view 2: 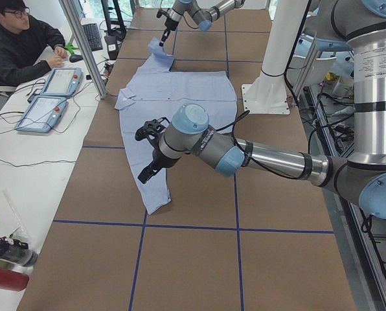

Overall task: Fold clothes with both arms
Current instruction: 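Carry the sleeve across the shirt body toward the collar and release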

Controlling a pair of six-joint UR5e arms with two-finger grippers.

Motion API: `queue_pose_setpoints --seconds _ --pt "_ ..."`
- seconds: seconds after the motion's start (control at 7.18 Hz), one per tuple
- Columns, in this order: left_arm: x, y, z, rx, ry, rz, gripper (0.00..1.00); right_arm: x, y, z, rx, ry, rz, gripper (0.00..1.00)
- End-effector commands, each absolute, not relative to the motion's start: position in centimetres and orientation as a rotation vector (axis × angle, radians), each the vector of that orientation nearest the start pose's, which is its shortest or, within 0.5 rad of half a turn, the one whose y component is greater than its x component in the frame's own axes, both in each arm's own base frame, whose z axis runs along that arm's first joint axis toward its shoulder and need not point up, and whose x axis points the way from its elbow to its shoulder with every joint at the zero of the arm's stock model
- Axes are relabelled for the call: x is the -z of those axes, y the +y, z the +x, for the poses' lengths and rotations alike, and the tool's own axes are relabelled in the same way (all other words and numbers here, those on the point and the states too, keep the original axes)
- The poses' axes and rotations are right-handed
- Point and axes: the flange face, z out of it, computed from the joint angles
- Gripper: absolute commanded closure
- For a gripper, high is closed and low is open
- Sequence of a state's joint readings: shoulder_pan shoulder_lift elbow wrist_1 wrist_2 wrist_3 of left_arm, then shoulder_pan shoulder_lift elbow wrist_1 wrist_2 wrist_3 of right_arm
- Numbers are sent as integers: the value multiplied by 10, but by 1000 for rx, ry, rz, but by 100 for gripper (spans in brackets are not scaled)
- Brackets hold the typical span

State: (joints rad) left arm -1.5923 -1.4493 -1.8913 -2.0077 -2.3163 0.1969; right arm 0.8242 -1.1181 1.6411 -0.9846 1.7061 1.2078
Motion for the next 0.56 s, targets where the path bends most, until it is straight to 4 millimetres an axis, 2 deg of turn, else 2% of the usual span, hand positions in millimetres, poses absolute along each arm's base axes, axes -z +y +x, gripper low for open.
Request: queue_pose_setpoints --seconds 0.0,0.14,0.28,0.42 --pt "-515 -460 -76 -398 653 685 0 -191 -572 -447 -410 -1047 549 100" --pt "-519 -461 -76 -400 652 690 0 -152 -570 -473 -422 -1077 567 100" --pt "-521 -462 -76 -399 652 688 0 -125 -555 -514 -447 -1093 567 100" --pt "-522 -462 -76 -398 653 688 0 -91 -550 -555 -438 -1092 577 100"
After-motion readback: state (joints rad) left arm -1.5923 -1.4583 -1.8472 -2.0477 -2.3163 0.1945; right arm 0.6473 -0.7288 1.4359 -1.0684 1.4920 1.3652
